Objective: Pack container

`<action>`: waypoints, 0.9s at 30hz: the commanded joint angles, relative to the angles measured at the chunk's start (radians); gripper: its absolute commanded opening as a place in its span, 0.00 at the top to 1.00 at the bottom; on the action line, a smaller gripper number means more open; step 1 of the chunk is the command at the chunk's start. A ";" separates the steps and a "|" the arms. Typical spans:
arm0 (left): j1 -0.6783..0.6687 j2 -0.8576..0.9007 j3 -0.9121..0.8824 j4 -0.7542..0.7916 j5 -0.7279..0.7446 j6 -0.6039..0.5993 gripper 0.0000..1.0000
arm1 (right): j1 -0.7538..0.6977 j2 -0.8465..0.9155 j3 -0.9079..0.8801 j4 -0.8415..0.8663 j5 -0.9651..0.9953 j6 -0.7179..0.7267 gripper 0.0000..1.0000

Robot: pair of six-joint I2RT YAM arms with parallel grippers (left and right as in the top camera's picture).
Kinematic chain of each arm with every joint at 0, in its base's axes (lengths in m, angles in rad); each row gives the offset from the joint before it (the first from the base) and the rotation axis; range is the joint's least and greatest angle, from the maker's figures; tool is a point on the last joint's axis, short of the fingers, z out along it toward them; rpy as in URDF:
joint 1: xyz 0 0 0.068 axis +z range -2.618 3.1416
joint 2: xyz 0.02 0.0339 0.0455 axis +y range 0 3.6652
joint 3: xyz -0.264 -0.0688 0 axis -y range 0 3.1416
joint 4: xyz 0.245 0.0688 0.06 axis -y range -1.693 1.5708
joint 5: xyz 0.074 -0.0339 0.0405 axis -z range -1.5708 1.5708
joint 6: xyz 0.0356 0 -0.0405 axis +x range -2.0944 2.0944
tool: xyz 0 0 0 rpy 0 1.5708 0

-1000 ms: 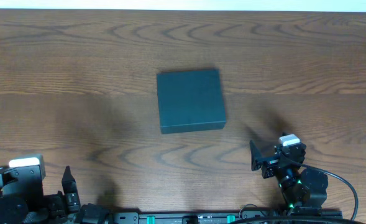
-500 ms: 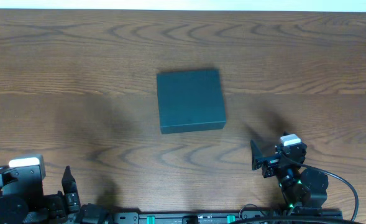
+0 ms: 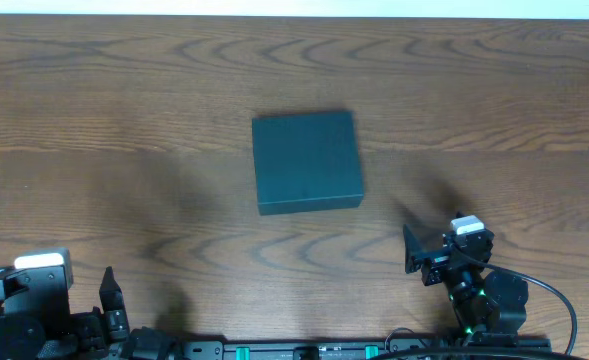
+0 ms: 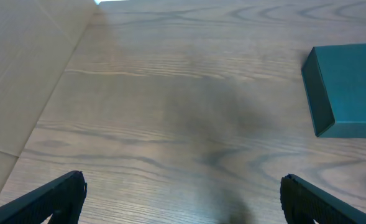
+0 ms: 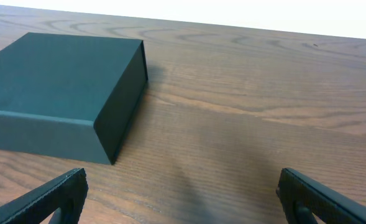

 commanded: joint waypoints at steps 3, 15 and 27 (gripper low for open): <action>0.004 0.000 -0.005 0.000 -0.012 0.005 0.01 | -0.007 -0.011 -0.010 0.000 0.010 0.015 0.01; 0.114 -0.195 -0.364 0.472 0.077 -0.053 0.02 | -0.007 -0.011 -0.010 0.000 0.010 0.015 0.01; 0.154 -0.502 -1.154 1.197 0.195 -0.246 0.02 | -0.007 -0.011 -0.010 0.000 0.010 0.015 0.01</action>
